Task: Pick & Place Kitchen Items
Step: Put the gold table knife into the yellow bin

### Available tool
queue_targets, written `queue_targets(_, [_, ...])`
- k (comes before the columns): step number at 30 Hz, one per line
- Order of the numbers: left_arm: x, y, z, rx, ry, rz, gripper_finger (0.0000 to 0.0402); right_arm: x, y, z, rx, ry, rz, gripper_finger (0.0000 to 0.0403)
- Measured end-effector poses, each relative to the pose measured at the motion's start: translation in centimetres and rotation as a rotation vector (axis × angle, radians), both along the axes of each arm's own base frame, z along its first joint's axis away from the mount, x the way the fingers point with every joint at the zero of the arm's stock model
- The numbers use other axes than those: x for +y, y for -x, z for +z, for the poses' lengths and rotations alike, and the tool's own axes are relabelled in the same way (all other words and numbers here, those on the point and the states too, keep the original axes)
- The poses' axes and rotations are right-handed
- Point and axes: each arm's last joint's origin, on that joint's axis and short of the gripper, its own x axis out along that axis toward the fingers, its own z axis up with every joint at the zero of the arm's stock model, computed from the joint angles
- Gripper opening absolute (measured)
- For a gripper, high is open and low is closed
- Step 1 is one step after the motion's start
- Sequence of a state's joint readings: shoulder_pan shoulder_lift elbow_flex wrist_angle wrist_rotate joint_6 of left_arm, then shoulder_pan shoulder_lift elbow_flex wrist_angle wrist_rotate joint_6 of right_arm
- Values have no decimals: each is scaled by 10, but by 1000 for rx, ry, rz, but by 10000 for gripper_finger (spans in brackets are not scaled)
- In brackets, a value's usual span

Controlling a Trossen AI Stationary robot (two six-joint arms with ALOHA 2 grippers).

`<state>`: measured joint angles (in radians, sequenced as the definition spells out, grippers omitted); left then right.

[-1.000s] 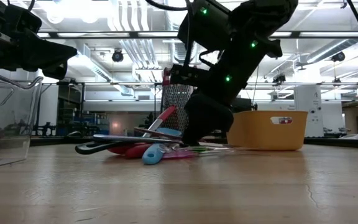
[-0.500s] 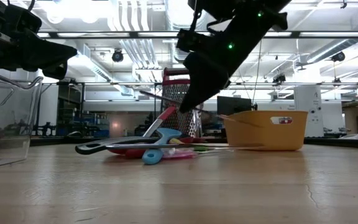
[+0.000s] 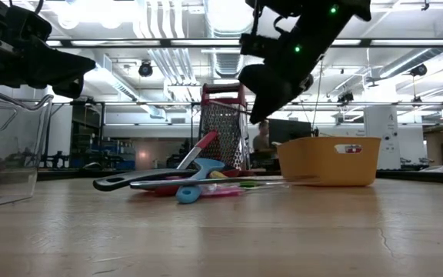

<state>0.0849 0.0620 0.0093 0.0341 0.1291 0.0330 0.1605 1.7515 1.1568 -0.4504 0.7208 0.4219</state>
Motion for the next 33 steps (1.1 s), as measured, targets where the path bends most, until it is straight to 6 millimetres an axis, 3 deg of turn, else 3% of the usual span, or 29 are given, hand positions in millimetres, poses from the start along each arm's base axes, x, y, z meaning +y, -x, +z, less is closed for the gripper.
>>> queue_targets(9, [0, 0, 0, 1, 0, 0, 39, -7, 17, 21, -26, 82, -108, 51])
queue_targets(15, [0, 0, 0, 0, 0, 0, 39, -24, 26, 30, -44, 114, -199, 50])
queue_targets(27, [0, 0, 0, 0, 0, 0, 39, -62, 37, 9, 20, 87, -305, 59])
queue_targets(33, [0, 0, 0, 0, 0, 0, 39, -72, 43, -2, 40, 58, -341, 44])
